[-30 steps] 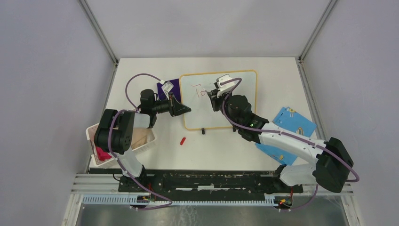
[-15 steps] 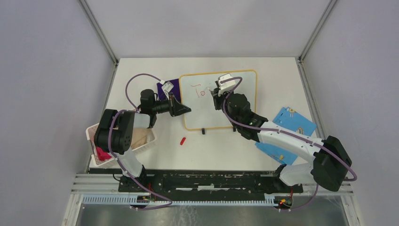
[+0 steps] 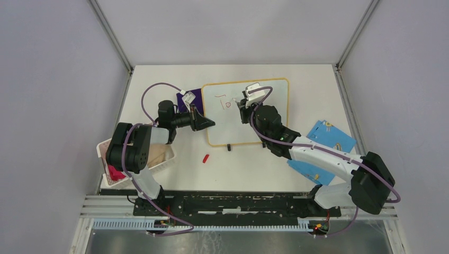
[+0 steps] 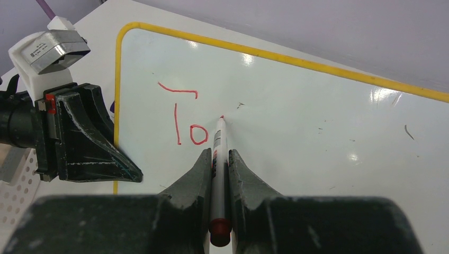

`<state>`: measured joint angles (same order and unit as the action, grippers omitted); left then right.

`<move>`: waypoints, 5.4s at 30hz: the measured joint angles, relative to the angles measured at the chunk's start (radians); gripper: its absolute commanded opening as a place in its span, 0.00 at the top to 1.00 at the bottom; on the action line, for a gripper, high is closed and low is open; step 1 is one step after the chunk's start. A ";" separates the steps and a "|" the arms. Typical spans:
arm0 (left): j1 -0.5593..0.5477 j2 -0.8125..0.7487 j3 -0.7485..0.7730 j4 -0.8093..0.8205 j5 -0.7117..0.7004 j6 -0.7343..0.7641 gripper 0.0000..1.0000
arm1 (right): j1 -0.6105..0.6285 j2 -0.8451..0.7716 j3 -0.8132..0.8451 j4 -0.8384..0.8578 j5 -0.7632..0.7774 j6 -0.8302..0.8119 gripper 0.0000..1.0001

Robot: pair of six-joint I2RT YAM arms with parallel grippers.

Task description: Write a sentence on the whiteboard

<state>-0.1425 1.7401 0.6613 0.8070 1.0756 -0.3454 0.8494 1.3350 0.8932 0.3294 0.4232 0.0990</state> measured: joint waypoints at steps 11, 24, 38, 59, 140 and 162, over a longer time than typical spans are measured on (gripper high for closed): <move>-0.001 0.000 0.002 -0.006 -0.003 0.000 0.98 | 0.000 -0.029 -0.079 0.025 -0.024 0.021 1.00; -0.002 -0.004 0.002 -0.013 -0.003 0.001 0.98 | -0.001 -0.071 -0.122 0.019 0.000 0.027 1.00; -0.002 -0.006 0.002 -0.021 0.000 0.021 0.98 | -0.010 -0.128 -0.145 0.027 -0.002 0.018 1.00; -0.002 -0.006 0.002 -0.022 0.000 0.025 0.98 | -0.033 -0.093 -0.094 0.020 0.024 0.007 1.00; -0.012 -0.015 0.004 -0.051 -0.003 0.038 0.98 | -0.056 -0.123 -0.144 -0.002 0.000 0.020 1.00; -0.012 -0.016 0.005 -0.056 0.000 0.044 0.98 | -0.065 -0.158 -0.120 -0.016 0.003 0.012 1.00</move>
<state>-0.1547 1.7241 0.6659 0.7513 1.0752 -0.3012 0.7841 1.1774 0.7731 0.3134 0.4267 0.1112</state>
